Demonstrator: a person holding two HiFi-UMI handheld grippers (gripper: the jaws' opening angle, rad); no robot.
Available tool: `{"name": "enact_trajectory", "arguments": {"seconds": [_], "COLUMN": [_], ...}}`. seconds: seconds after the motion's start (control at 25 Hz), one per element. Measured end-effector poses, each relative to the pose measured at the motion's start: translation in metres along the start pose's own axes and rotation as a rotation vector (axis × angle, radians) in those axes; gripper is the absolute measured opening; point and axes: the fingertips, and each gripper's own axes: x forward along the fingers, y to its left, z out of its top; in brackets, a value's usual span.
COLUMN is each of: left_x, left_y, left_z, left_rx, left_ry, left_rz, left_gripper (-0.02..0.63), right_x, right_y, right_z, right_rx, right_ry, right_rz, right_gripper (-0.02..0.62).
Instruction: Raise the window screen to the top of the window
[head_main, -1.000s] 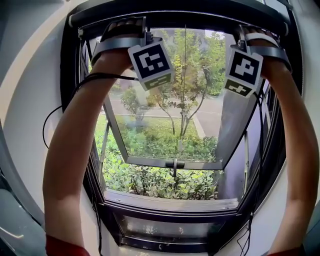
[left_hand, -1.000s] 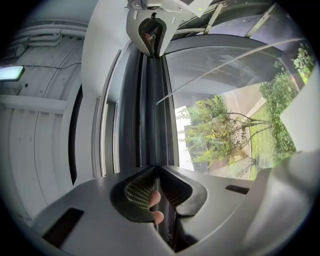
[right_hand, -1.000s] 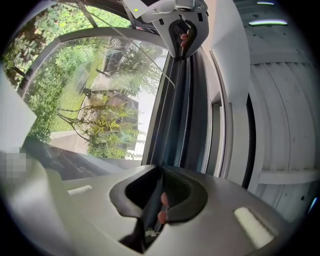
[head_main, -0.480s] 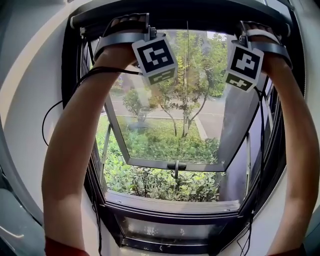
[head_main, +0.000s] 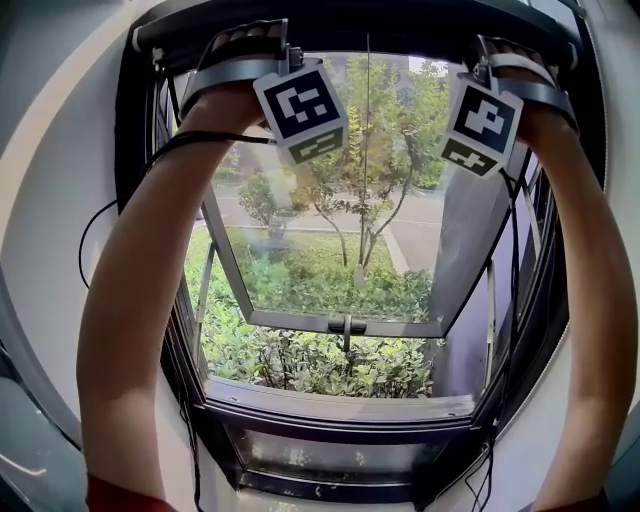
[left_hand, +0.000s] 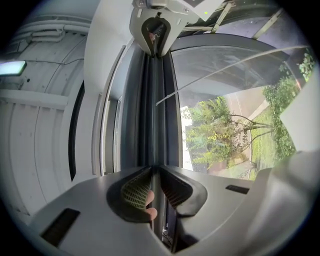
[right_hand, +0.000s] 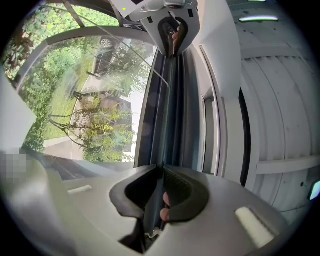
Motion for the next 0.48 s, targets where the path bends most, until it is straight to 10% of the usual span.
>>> {"name": "enact_trajectory", "arguments": {"seconds": [0.48], "left_x": [-0.033], "left_y": [-0.013], "left_z": [0.014], "left_rx": [-0.090], "left_ry": [-0.093], "left_rz": [0.009], "left_gripper": [0.124], "right_x": [-0.025], "right_y": [0.028], "right_z": [0.015], "right_rx": [0.089], "right_ry": [-0.101], "right_rz": [0.032], "right_gripper": [0.130]}}
